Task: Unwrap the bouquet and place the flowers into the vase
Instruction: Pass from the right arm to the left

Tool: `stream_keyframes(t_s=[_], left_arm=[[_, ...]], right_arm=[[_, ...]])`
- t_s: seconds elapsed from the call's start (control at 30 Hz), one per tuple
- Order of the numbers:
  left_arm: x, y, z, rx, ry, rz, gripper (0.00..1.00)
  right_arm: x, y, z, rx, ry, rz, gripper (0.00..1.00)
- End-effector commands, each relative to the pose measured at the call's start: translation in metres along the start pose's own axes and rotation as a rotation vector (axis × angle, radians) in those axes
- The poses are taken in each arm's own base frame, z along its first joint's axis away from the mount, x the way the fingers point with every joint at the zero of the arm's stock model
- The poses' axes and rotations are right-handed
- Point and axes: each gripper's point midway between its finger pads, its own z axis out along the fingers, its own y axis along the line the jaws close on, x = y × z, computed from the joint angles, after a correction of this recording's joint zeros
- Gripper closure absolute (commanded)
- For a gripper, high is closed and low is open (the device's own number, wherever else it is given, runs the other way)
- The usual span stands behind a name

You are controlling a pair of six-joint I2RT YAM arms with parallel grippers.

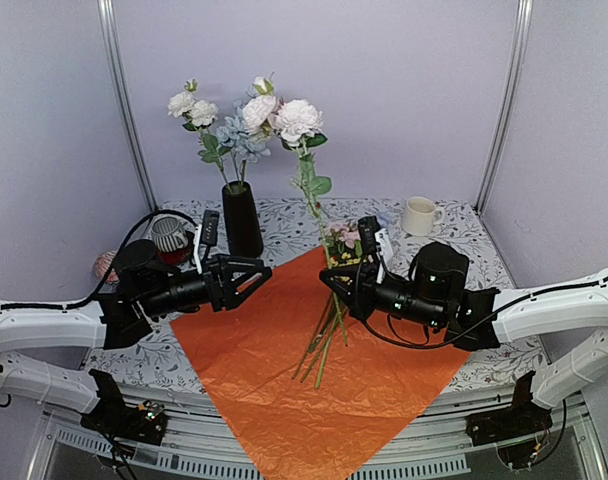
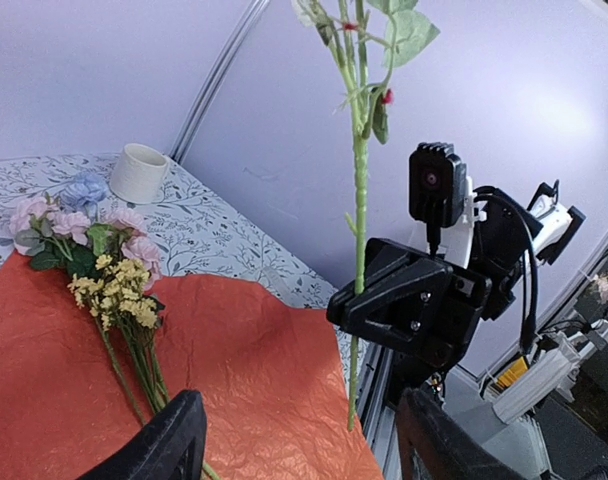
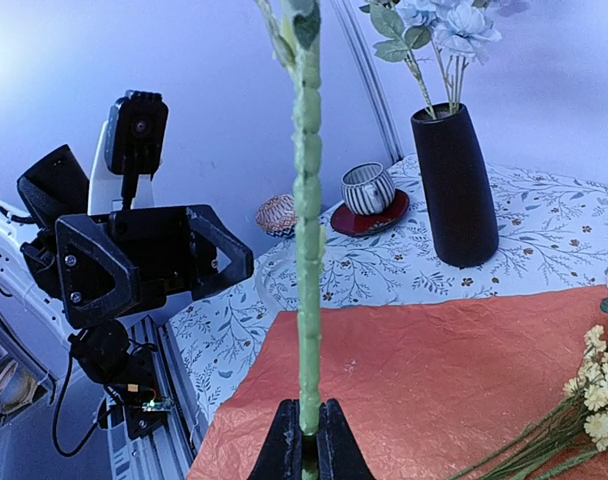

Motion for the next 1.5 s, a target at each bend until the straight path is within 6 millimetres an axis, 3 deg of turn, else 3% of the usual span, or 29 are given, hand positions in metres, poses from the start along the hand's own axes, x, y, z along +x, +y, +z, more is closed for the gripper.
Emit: stream_keyframes(t_s=[0.0, 0.27, 0.57, 0.83, 0.93, 1.3, 1.4, 1.47], left_arm=[[-0.019, -0.023, 0.009, 0.063, -0.062, 0.035, 0.33], [-0.028, -0.04, 0.025, 0.114, -0.069, 0.072, 0.33], [-0.032, -0.056, 0.027, 0.18, -0.103, 0.09, 0.31], [-0.034, -0.057, 0.03, 0.184, -0.107, 0.071, 0.3], [-0.036, -0.058, 0.03, 0.187, -0.11, 0.065, 0.39], [-0.037, -0.057, 0.029, 0.18, -0.122, 0.05, 0.9], [-0.036, -0.049, 0.03, 0.14, -0.119, 0.041, 0.97], [-0.034, -0.044, 0.03, 0.107, -0.115, 0.042, 0.98]], right_arm=[[-0.019, 0.023, 0.001, -0.118, -0.09, -0.046, 0.97], [-0.015, 0.035, 0.005, -0.178, -0.086, -0.039, 0.97], [-0.007, 0.053, 0.011, -0.223, -0.071, -0.085, 0.97], [0.008, 0.072, 0.023, -0.273, -0.028, -0.112, 0.97], [0.013, 0.075, 0.026, -0.278, -0.015, -0.122, 0.97], [0.02, 0.075, 0.03, -0.281, 0.006, -0.108, 0.96], [0.022, 0.073, 0.028, -0.273, 0.01, -0.131, 0.83], [0.021, 0.071, 0.024, -0.263, -0.001, -0.171, 0.68]])
